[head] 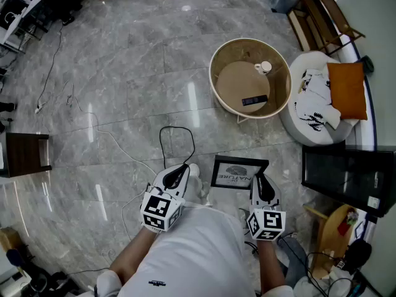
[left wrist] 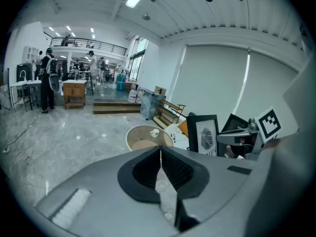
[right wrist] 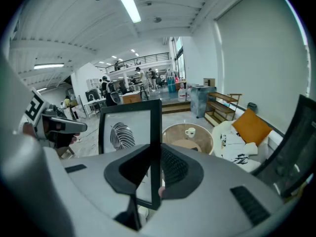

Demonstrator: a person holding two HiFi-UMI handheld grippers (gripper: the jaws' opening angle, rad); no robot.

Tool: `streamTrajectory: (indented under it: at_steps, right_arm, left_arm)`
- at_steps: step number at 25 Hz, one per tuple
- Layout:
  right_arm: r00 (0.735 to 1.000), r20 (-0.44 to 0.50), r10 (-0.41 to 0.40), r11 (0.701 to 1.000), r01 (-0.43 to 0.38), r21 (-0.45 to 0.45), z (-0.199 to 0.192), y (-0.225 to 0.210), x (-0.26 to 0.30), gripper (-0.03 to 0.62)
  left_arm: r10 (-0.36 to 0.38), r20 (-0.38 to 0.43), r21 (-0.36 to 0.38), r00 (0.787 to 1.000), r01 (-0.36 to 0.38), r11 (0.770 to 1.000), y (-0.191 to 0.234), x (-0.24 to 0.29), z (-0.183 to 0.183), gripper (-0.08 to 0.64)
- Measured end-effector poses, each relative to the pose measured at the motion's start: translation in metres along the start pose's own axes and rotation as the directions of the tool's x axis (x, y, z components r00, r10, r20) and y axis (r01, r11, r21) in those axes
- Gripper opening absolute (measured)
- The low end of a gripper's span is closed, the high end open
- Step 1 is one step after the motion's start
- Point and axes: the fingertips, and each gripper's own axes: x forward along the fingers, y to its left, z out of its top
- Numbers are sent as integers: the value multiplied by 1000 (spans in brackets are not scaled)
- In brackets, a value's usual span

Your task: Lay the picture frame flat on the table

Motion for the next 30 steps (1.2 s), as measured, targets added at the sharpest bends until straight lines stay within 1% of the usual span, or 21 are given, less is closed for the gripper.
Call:
streamTrajectory:
  at_steps: [3, 6, 8, 11, 14, 16, 19, 22, 27, 30]
  right_arm:
    - [999, -1, -43, 996, 43, 77, -19, -23, -54, 55]
    - [998, 4, -56, 989, 55, 135, -32, -44, -81, 55]
    - [998, 23, -53, 989, 49, 143, -33, -52, -94, 55]
    - [997, 57, -55, 988, 46, 144, -35, -68, -118, 55]
    - [997, 58, -57, 984, 47, 170, -51, -89, -139, 55]
    - [997, 51, -61, 981, 50, 187, -62, -97, -147, 55]
    - [997, 43, -69, 978, 59, 201, -70, -103, -156, 55]
    - [996, 62, -65, 977, 51, 206, -66, -103, -156, 57]
    - [994, 85, -62, 985, 47, 165, -44, -86, -139, 56]
    - [994, 95, -57, 988, 42, 151, -26, -69, -119, 56]
  left_arm:
    - [-19, -5, 27, 1000, 19, 999, -44, -11, -4, 11]
    - [-28, 16, 54, 999, 28, 998, -79, -16, 2, 11]
    - [-30, 24, 64, 999, 28, 998, -102, -21, 3, 10]
    - [-34, 32, 69, 999, 32, 997, -143, -27, -6, 9]
    - [-17, 43, 71, 999, 13, 997, -178, -31, -21, 11]
    - [-11, 41, 79, 999, 8, 997, -191, -34, -28, 11]
    - [-17, 29, 91, 999, 14, 996, -199, -37, -33, 10]
    - [-8, 41, 92, 999, 4, 996, -196, -41, -25, 9]
    - [0, 53, 83, 999, -4, 997, -174, -45, -13, 11]
    - [-19, 48, 63, 999, 16, 998, -152, -42, -4, 11]
